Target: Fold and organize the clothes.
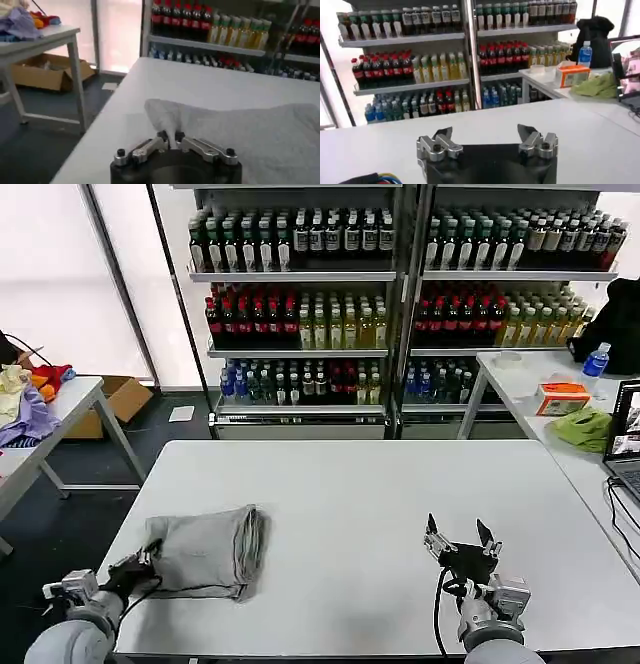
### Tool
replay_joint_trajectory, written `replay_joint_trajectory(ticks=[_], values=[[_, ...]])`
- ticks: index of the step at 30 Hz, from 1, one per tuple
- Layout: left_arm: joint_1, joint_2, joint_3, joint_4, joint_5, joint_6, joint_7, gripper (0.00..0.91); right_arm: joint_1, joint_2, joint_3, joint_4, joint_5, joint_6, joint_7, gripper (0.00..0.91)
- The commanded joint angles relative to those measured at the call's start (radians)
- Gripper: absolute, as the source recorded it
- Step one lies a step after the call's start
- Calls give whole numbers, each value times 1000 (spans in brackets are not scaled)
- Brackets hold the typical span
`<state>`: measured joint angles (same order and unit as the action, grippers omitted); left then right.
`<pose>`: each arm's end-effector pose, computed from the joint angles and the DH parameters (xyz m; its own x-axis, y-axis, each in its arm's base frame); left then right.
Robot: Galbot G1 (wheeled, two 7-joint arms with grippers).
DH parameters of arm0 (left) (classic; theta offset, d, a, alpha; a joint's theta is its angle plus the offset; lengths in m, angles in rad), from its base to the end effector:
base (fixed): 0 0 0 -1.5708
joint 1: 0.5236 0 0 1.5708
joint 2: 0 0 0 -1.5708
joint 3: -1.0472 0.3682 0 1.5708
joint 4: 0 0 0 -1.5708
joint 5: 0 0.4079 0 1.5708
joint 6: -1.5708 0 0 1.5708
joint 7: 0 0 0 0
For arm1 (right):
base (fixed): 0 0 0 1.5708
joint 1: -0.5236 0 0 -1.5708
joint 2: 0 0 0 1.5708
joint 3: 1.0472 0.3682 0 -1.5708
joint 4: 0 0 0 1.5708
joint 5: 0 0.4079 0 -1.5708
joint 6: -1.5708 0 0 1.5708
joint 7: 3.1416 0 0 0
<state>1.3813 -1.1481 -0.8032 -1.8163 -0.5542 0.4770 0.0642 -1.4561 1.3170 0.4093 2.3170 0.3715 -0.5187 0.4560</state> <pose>0.2935 0.2100 -0.3142 -0.8946 -0.0322 0.4457 -0.0863 0.9911 -0.1016 0.2345 0.0101 -0.2073 -0.9586 0.1060 0.2645 0.1258 0.9903 0.0591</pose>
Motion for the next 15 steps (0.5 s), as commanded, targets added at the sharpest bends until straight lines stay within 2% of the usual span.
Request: replay_joint_trajectory(ticks=[1,2,5,8,12,15], values=[[-9,161,-194,24,-26,-18,3,0,8,3,-7,-5,-1,2,-2,907],[-7,208,-221,41,-25,-27,1,0,9,3,-9,-6,1,4,-2,907],[-3,275,-269,52,-34,-31,-7,0,11,4,-10,-13,7,9,-3,907],[2,311,-305,25,-35,-27,-7,0,14,5,-10,-20,11,12,-3,907],[27,278,-273,-48,-19,-17,-7,0,17,7,-6,-22,14,12,-1,907],[56,214,-216,-118,9,-15,-12,0,9,6,5,-17,20,13,-3,907]])
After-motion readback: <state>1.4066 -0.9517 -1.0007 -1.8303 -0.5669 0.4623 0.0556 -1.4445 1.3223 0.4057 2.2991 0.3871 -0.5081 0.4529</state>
